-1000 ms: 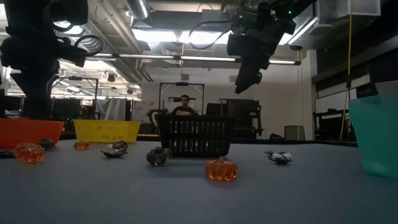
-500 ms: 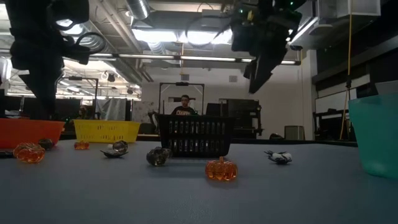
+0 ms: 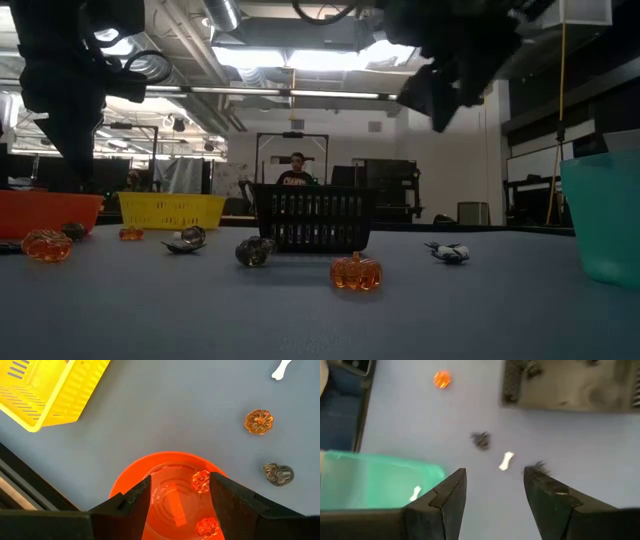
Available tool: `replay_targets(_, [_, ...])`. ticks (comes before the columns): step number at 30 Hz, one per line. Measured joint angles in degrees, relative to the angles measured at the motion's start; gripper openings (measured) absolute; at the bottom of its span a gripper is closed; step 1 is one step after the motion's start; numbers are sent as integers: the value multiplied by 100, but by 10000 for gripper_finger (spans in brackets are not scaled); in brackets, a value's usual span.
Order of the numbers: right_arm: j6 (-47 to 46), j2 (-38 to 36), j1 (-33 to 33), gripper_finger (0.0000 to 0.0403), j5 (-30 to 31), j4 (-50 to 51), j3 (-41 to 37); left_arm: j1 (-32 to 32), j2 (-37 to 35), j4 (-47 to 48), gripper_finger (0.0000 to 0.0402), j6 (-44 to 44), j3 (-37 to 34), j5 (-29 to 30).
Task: Sort Halloween decoration
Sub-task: Put the black skull toy into the bottom yellow bin
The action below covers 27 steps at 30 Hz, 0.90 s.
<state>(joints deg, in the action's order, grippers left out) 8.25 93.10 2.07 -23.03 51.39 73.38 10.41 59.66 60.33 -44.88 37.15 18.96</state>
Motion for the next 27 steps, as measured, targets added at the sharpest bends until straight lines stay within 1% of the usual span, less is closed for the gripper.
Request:
replay_targets(2, [-5,0,136,198,67,149,0,0,0,0,183,0,0,0])
replay_targets(8, [-222,0,500,198,862,629,0,0,0,-5,183,-2,0,-2])
replay_targets(14, [-517,-9,876,198,1287,532,-61,2,0,-11,183,-2,0,-4])
replay_targets(18, [-788,-9,1072,198,1353,390,-545,2,0,-118,183,0,0,-7])
replay_targets(23, [-965,-7,1223,198,1309,-363,-1267,2,0,-241,183,-2,0,-8])
replay_targets(27, [-934,-7,1232,198,1193,-521,-1551,2,0,-266,183,-2,1,-7])
